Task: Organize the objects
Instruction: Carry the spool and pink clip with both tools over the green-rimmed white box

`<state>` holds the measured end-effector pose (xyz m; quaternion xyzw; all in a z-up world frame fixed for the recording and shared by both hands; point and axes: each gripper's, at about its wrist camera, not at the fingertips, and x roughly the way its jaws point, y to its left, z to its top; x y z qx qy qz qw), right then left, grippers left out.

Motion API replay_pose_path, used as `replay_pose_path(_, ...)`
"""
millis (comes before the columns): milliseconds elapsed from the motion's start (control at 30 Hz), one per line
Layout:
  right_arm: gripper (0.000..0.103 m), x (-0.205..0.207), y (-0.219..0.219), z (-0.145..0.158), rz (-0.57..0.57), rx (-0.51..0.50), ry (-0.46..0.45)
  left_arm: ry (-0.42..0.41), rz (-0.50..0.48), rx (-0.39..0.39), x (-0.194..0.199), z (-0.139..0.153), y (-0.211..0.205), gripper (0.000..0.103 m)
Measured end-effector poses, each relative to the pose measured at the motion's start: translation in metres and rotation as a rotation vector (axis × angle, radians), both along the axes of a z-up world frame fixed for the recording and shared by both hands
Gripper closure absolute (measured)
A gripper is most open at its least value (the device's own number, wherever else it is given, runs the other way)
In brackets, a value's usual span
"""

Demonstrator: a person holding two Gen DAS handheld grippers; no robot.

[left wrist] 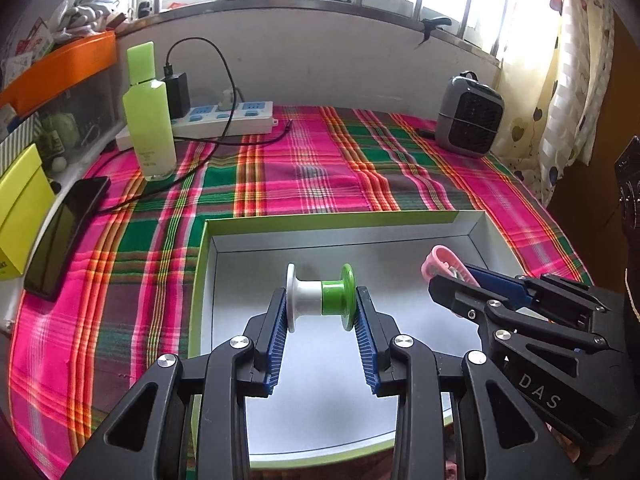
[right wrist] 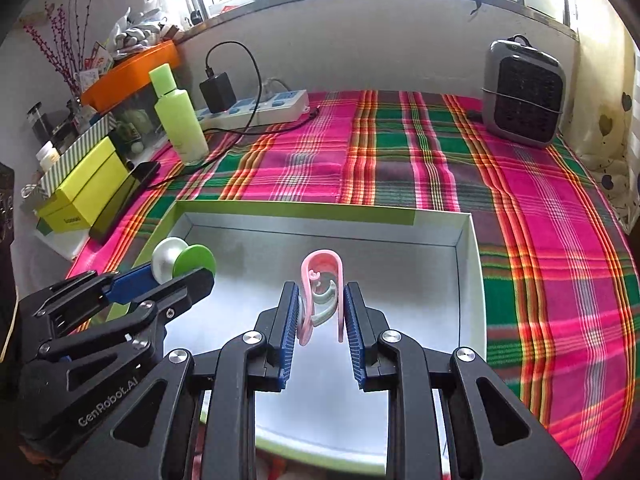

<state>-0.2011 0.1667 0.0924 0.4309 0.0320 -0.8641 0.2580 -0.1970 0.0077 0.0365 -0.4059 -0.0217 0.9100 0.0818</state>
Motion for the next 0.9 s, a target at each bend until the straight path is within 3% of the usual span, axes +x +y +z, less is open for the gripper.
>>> replay_pose_path(367, 0.079, -0.024, -0.013, -0.013, -0.003, 0.026, -0.043, -0.049, 0.011, -0.015, -0.028, -0.01, -0.005, 0.072)
replay_pose_path(900, 0.079, -0.031, -0.017, -0.017, -0.002, 0.039, -0.055, -0.089, 0.02, -0.039, -0.038, -0.015, -0.004, 0.072)
